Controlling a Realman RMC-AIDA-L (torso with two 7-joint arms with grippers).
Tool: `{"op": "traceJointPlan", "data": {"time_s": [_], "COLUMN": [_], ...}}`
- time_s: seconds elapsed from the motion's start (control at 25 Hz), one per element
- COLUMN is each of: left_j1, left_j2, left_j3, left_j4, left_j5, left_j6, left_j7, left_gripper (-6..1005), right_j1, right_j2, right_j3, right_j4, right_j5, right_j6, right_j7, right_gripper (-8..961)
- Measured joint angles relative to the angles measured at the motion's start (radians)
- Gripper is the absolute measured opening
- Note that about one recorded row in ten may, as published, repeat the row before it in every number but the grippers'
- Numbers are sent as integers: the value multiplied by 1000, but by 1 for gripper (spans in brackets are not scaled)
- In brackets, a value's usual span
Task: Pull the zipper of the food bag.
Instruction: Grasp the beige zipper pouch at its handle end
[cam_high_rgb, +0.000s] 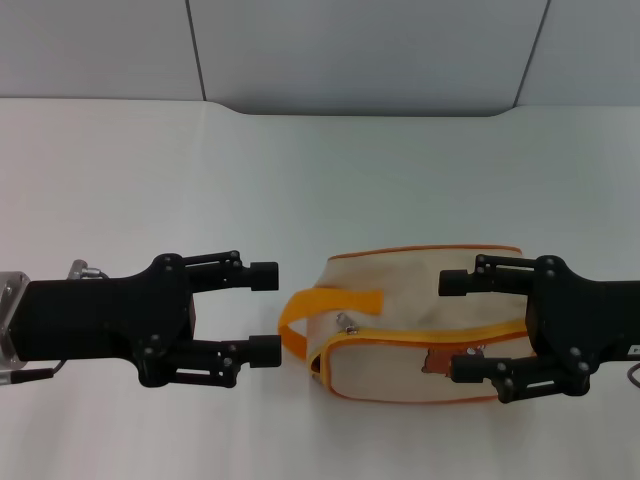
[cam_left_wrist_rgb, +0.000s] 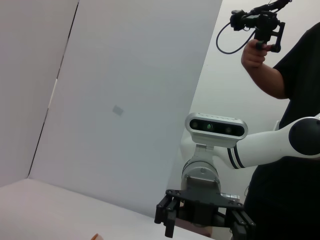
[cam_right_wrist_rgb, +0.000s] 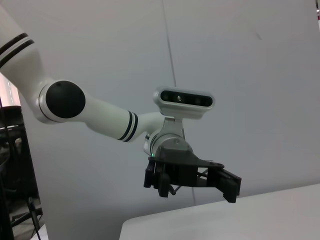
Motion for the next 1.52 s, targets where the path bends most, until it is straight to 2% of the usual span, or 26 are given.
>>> {"op": "traceJointPlan", "data": {"time_s": [0.6, 0.76, 0.8, 0.92, 1.28, 1.52], "left_j1": [5, 12, 16, 16, -66, -92], "left_j2": [-6, -21, -51, -76, -83, -84], "left_j3": [15, 56, 76, 87, 171, 165], "left_j4": [-2, -6, -8, -26, -178, -232], "left_j5": [2, 18, 52, 85, 80, 8], "left_j6": [-16, -104, -198, -292, -518, -572], "left_j7": [1, 23, 67, 113, 174, 233], "left_gripper": [818, 816, 815, 814, 810, 807], "right_j1": [0, -10, -13, -23, -47, -51], "right_j2": [-1, -5, -6, -6, -9, -9], "right_j3": [-1, 2, 4, 8, 9, 10], "right_j4": [-1, 0, 0, -2, -2, -2], "right_j5": [-8, -8, -9, -9, -9, -9], "right_j6": [-5, -1, -1, 3, 11, 12], "right_j7": [-1, -1, -1, -1, 0, 0], "right_gripper": [814, 814, 814, 814, 815, 815]}}
